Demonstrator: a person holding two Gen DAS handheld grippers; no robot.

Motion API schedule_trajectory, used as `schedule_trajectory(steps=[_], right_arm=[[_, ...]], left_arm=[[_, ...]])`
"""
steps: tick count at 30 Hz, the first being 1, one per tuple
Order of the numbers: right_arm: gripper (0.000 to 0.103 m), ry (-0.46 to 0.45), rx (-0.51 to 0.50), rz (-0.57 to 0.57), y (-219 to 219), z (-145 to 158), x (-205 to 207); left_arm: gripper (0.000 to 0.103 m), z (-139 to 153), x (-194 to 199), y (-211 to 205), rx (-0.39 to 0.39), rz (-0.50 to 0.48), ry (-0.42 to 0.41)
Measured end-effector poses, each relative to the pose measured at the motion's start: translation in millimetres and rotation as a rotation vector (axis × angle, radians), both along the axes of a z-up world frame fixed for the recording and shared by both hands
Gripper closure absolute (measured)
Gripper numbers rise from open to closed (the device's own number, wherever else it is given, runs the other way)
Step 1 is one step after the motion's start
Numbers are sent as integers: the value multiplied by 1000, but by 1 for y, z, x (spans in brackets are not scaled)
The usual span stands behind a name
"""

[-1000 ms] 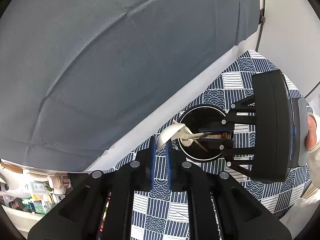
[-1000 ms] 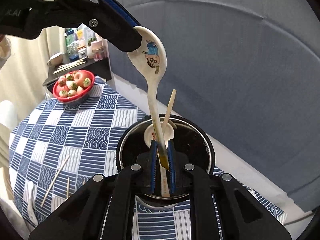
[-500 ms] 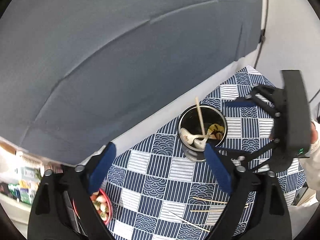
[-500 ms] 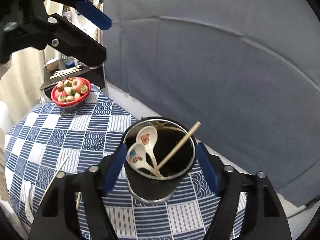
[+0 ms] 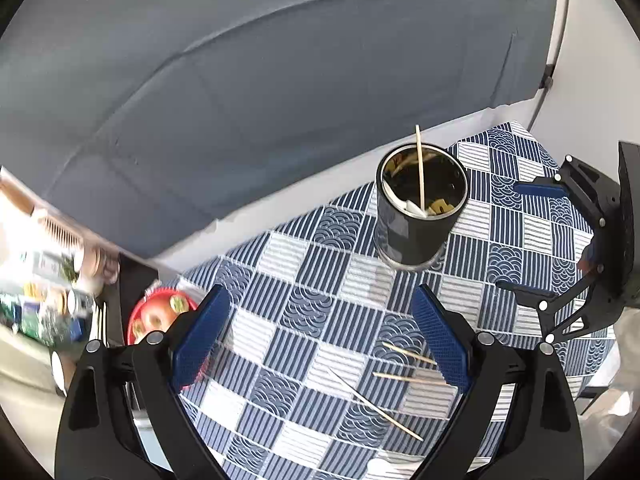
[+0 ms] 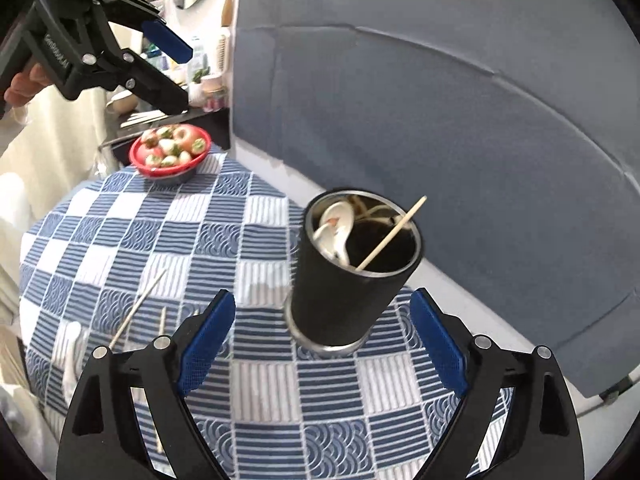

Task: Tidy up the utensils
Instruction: 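Open right tool and withdraw it from the cup toward the loose chopsticks, then lower right tool onto one wooden chopstick and close on it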

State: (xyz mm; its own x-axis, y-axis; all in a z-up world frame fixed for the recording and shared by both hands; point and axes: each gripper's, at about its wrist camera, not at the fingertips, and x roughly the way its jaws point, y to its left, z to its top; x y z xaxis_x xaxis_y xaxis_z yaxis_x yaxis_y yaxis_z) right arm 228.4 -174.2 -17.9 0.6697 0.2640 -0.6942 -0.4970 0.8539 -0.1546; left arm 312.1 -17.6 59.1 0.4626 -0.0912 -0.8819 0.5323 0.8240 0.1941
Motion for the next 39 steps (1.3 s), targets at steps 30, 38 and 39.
schedule_trajectory(steps=[30, 38, 39], right_arm=[[18, 153, 4, 122, 67, -61, -126], [18, 220, -1, 119, 92, -91, -143], [18, 229, -1, 109, 96, -95, -142]], left_arm=[[12, -66, -147, 115, 21, 297, 171], [12, -106, -145, 134, 41, 280, 261], [12, -112, -141, 137, 43, 272, 276]])
